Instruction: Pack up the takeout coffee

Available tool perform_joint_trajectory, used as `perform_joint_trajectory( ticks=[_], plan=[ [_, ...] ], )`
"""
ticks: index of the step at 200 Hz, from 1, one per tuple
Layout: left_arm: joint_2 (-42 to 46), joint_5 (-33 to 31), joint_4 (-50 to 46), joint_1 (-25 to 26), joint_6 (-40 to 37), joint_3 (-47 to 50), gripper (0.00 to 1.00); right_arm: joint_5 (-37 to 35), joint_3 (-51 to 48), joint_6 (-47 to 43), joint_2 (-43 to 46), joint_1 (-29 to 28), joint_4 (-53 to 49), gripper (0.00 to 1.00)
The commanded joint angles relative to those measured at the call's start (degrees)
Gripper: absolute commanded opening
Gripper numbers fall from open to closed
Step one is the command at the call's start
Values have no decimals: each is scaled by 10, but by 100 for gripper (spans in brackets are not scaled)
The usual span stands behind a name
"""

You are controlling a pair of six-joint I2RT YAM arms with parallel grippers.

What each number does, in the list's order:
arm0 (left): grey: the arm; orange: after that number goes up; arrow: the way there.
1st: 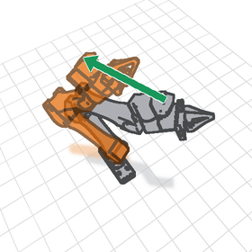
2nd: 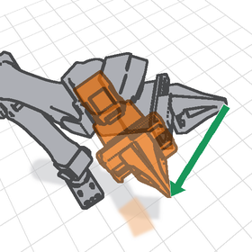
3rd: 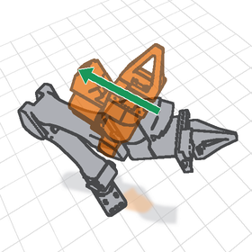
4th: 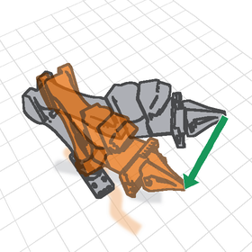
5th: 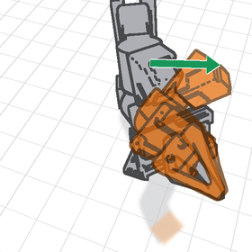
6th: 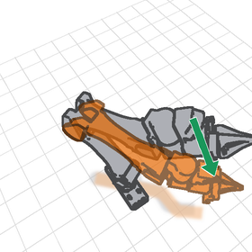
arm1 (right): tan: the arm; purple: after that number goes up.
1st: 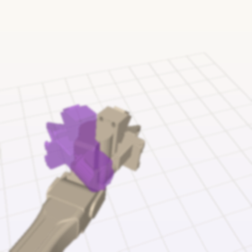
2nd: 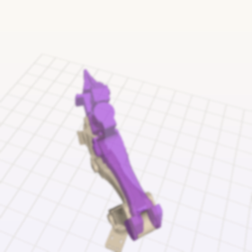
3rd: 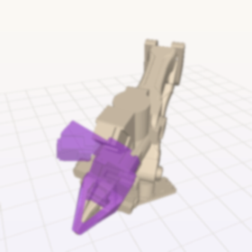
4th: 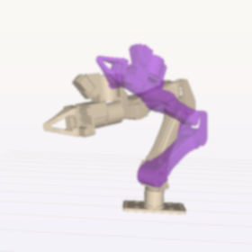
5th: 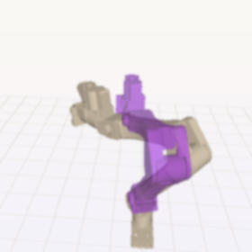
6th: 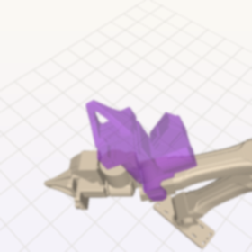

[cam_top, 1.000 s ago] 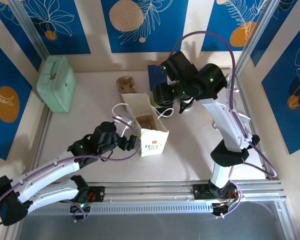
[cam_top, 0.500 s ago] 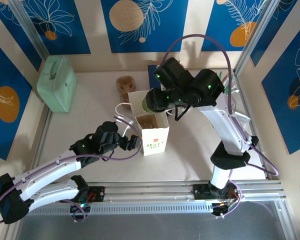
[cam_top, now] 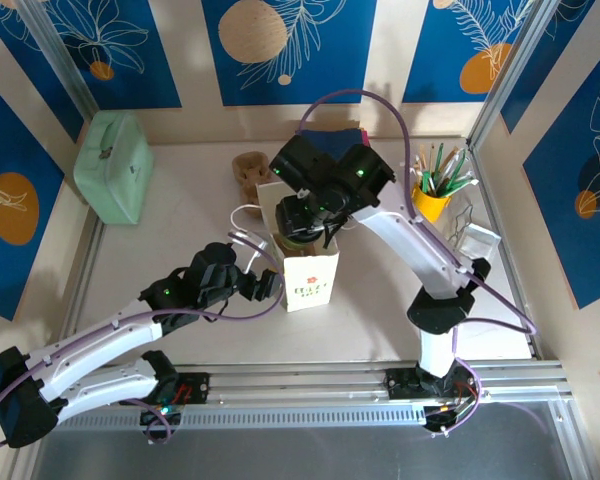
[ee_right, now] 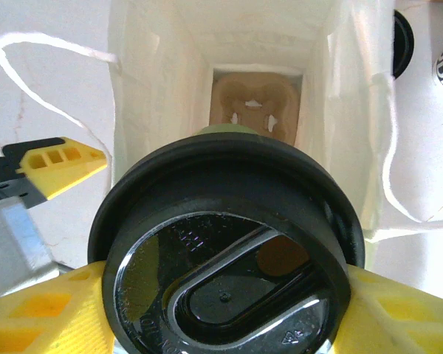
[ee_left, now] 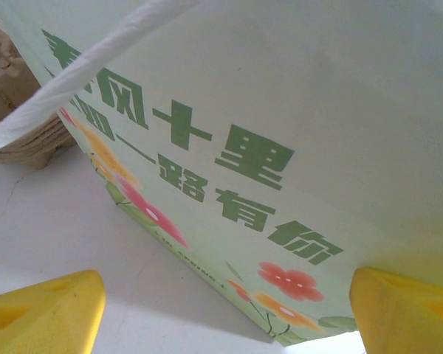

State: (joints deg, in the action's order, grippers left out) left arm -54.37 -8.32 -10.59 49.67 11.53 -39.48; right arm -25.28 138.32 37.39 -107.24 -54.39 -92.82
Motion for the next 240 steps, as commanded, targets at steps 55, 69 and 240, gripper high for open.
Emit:
perform_joint_trajectory(
  ticks=[55,69,240],
  plan=[
    [-26,27,64,25,-29,-3,86,23,-55,20,-25,7,-87,65],
    [-28,26,65,29,-34,-2,86,26,-64,18,-27,11,-86,65],
    [63,-2,23,31,-64,20,89,52,-84,-66,-63,45,-81,65]
  ],
)
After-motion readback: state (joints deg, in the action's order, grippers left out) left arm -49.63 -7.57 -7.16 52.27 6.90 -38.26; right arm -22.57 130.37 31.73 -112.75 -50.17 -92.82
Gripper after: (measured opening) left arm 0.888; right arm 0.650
